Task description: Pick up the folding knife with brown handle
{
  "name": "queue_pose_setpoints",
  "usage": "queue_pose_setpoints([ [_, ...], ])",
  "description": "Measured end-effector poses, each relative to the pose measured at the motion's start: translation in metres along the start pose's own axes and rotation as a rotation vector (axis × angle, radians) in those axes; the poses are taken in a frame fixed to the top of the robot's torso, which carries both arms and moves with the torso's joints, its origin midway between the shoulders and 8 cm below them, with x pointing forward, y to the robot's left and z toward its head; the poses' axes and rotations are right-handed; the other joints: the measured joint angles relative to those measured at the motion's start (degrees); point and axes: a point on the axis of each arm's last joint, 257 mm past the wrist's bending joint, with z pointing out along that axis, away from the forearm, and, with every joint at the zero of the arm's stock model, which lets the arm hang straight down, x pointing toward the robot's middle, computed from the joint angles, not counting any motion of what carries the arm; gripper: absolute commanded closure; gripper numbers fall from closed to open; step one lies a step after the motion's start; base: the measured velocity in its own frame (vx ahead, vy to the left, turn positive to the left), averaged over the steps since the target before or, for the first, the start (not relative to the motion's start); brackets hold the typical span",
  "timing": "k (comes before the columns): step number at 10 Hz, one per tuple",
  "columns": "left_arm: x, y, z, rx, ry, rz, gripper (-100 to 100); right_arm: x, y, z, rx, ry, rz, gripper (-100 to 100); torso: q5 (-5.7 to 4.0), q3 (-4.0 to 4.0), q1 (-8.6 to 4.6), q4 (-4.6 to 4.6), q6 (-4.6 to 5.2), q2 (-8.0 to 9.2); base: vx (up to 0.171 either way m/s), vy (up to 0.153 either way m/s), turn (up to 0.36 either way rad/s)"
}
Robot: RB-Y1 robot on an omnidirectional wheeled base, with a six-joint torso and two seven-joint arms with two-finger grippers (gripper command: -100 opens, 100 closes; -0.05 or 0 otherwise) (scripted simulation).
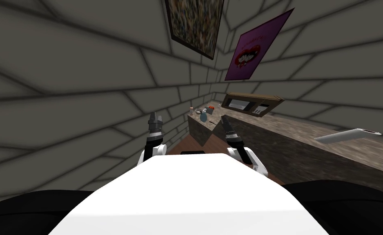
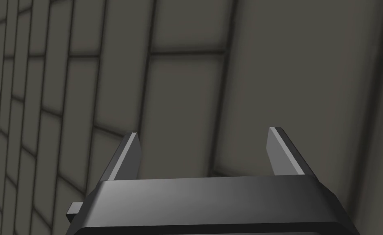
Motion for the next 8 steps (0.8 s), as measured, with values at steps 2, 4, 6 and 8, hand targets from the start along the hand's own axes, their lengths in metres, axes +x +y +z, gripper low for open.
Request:
queue_pose_setpoints([
  [2, 0.0, 0.0, 0.0, 0.0, 0.0, 0.0, 0, 0.004, -0.008, -0.005, 0.005, 0.05, -0.044, -100, 0.01, -0.02, 0.03, -0.01, 0.0, -0.04, -0.04, 0.069, 0.103],
  [4, 0.0, 0.0, 0.0, 0.0, 0.0, 0.0, 0, 0.007, -0.015, -0.011, 0.009, 0.101, -0.088, -100, 0.02, -0.04, 0.06, -0.02, 0.0, -0.07, -0.04, 0.07, 0.079],
  [6, 0.0, 0.0, 0.0, 0.0, 0.0, 0.0, 0, 0.01, -0.022, -0.017, 0.012, 0.153, -0.133, -100, 0.01, -0.03, 0.02, -0.01, 0.0, -0.06, -0.04, 0.068, 0.112],
  [8, 0.0, 0.0, 0.0, 0.0, 0.0, 0.0, 0, 0.013, -0.032, -0.023, 0.017, 0.207, -0.179, -100, 0.02, -0.03, 0.07, -0.01, 0.01, -0.04, -0.053, 0.077, 0.096],
])
